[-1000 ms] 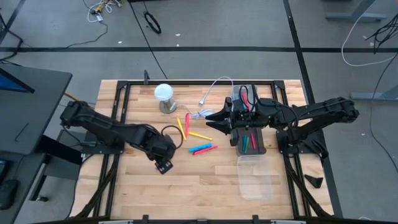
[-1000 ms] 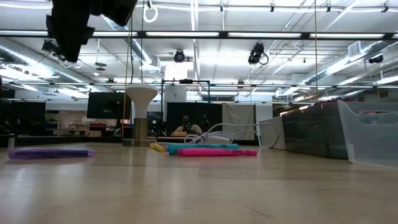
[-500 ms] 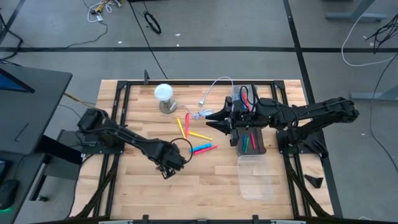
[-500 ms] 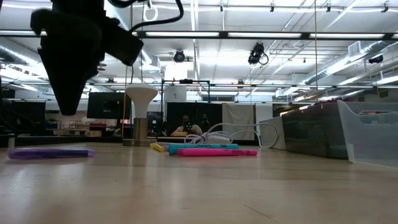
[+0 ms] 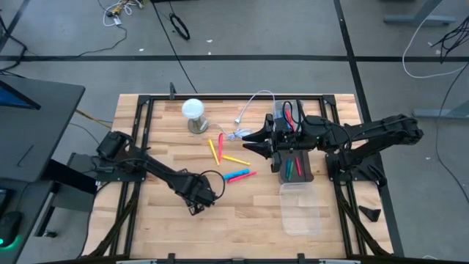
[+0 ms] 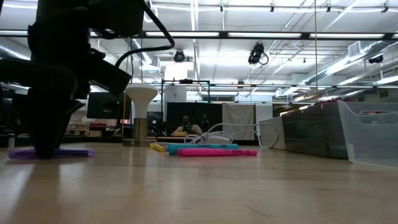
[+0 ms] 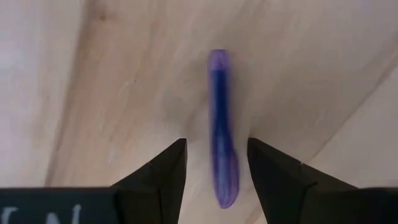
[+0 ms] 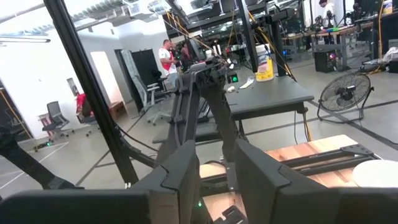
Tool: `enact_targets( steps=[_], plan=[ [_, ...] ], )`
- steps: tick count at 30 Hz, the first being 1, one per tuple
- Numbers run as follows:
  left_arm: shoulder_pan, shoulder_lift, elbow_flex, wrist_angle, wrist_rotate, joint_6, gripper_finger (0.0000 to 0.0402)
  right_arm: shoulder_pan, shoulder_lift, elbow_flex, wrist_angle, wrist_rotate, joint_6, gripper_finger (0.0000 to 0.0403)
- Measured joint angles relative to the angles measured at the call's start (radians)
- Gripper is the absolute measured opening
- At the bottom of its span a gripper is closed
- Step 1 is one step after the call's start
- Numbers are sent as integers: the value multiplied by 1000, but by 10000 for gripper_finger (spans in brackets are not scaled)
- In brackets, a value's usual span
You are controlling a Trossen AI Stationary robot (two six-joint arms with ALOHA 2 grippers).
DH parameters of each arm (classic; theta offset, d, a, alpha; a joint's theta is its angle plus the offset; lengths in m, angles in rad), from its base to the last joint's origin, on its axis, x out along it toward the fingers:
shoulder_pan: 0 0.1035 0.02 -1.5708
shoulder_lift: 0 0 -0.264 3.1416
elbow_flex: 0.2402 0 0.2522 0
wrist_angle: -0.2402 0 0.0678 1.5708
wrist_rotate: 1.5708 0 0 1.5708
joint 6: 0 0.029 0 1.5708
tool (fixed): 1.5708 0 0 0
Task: Pick & Place Markers
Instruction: Put the violet mini marker into the black bin
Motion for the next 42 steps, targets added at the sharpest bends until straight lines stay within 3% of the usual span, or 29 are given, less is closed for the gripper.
enact_targets(
  steps=[11,15,32,37,42],
  plan=[
    [19,-7,-44,74,23,50,177,0,0,0,8,0,26,112],
    [43,-6,-46,81,88,62,175,0,0,0,10,0,27,112],
    [77,-3,-46,103,146,-15,47,0,0,0,10,0,53,112],
    [68,-46,-53,110,125,-8,43,0,0,0,9,0,53,112],
    [64,-173,-49,106,69,19,42,0,0,0,9,0,66,112]
  ],
)
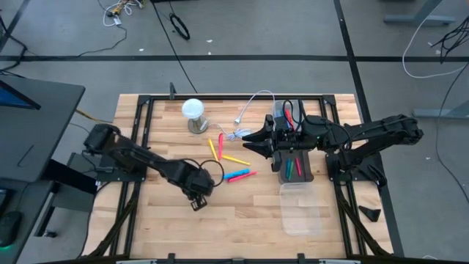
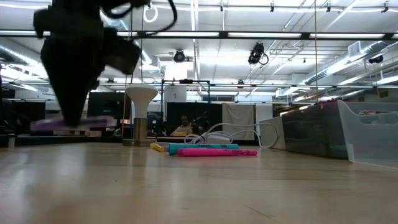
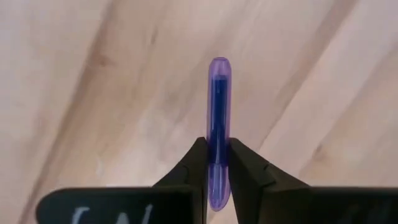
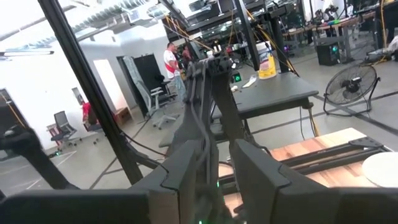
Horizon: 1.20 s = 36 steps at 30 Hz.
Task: Pick & Place Markers
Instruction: Put the violet mini marker into the black bin
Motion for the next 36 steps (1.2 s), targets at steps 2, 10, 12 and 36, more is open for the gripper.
enact_targets(
  steps=[2,10,12,36],
  plan=[
    [-1,-52,0,-7,-35,1,42,0,0,0,0,0,24,112],
    [-1,-258,1,-3,-191,-5,42,0,0,0,-1,0,140,112],
    [-1,-303,1,5,-233,-6,42,0,0,0,-1,0,178,112],
    [2,-566,2,582,-598,325,42,0,0,0,29,-14,573,115]
  ],
)
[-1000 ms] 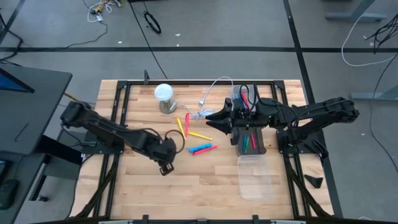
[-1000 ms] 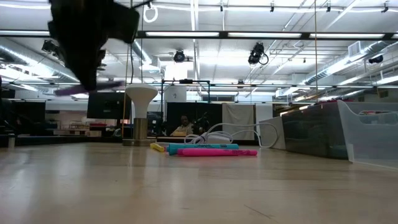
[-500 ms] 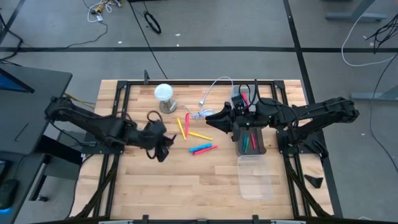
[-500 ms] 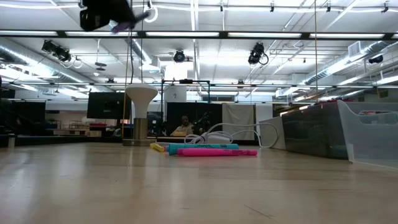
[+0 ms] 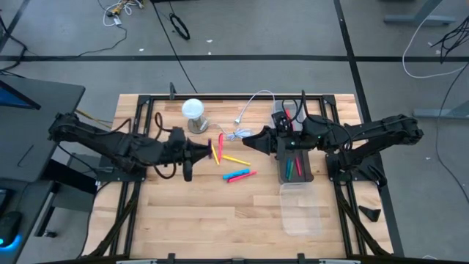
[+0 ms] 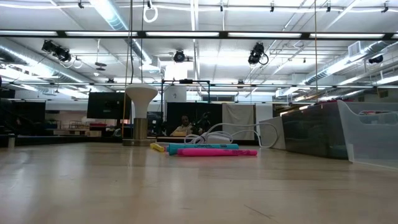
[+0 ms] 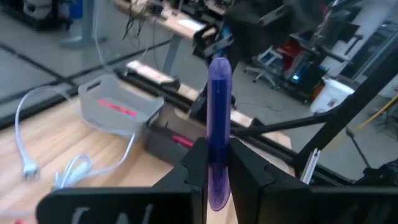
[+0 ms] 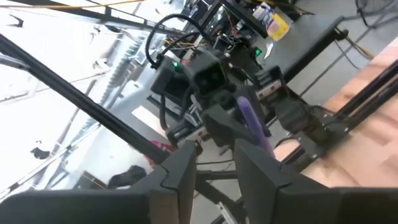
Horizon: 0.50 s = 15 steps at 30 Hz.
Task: Pick & Place Markers
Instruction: Put the violet mini marker into the black bin
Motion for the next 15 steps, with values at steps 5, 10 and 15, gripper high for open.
enact_targets(
  steps=[5,10,15],
  plan=[
    [11,0,0,8,0,30,42,0,0,0,-5,-4,14,138],
    [11,4,0,36,0,159,42,0,0,0,-6,-55,102,175],
    [18,9,0,106,1,271,42,0,0,0,-7,-127,286,200]
  ],
)
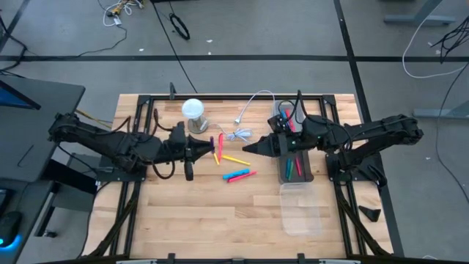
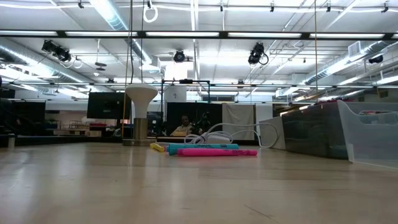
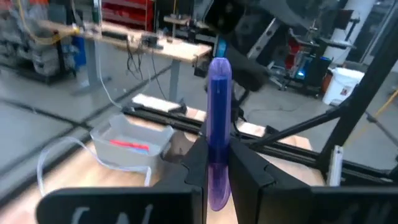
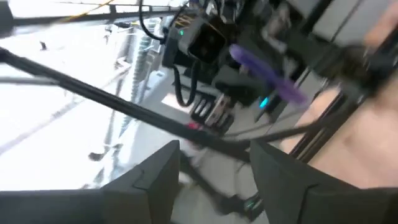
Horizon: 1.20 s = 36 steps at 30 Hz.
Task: Pick & Place Markers
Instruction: Put the violet mini marker into the black bin
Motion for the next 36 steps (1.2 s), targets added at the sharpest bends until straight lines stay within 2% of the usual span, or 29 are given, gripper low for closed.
enact_targets(
  steps=[5,9,12,16,24,36],
  plan=[
    [0,0,0,11,-1,124,42,0,0,0,0,-2,277,202],
    [-1,9,11,8,-25,236,42,8,0,0,1,-1,410,201],
    [-1,44,66,11,-42,342,42,23,0,0,1,-1,490,201],
    [-1,127,193,-79,-81,531,42,42,0,0,2,0,578,201],
    [-4,314,417,-228,-139,934,42,53,0,0,15,10,662,201],
    [-34,477,593,-243,-185,1296,42,53,0,0,20,-39,699,201]
  ],
)
